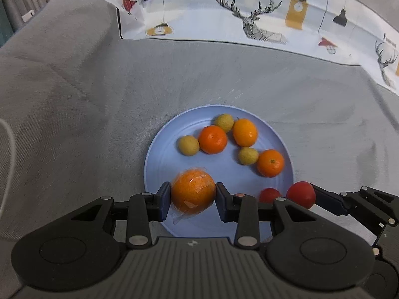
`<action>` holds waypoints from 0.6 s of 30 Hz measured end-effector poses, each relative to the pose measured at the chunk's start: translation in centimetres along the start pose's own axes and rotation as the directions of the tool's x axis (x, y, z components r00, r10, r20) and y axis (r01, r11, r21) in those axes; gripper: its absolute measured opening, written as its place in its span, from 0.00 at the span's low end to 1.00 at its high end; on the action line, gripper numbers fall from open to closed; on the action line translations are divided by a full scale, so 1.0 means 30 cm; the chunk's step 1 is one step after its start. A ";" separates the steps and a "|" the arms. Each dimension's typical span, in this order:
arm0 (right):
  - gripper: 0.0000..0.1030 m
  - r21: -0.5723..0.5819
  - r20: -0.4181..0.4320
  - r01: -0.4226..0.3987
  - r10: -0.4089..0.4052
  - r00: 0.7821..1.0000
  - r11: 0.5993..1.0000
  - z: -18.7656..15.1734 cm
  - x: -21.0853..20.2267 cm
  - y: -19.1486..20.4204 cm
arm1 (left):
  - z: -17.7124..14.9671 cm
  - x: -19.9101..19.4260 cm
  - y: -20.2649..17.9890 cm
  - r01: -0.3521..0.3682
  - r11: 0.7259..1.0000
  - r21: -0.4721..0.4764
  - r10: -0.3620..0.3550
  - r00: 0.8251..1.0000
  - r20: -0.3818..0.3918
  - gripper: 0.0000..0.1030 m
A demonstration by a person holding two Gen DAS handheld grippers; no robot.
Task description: Organize fruits
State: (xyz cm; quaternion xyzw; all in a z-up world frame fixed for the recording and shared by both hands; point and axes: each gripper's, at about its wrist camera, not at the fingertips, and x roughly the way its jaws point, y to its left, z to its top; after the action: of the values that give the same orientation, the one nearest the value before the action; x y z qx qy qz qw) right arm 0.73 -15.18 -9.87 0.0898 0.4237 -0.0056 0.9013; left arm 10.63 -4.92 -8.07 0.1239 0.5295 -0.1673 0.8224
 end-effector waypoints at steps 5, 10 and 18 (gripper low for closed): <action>0.31 -0.019 -0.027 0.004 -0.004 1.000 1.000 0.010 0.075 0.003 | 0.020 0.061 0.006 -0.005 1.000 0.004 0.005 0.999 -0.032 0.41; 0.57 -0.035 -0.040 -0.011 0.009 0.999 0.999 0.033 0.107 0.004 | 0.029 0.032 0.015 -0.001 1.000 0.000 0.001 1.000 0.016 1.00; 0.85 -0.055 -0.008 0.003 -0.004 1.000 0.998 0.027 -0.048 0.019 | -0.025 -0.137 0.001 -0.016 1.000 0.019 0.014 0.998 0.066 1.00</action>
State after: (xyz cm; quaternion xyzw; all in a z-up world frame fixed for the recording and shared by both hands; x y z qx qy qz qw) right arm 0.47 -14.85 -8.16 0.0643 0.4273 0.0048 0.9018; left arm 8.46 -4.01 -4.62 0.1305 0.4997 -0.1703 0.8392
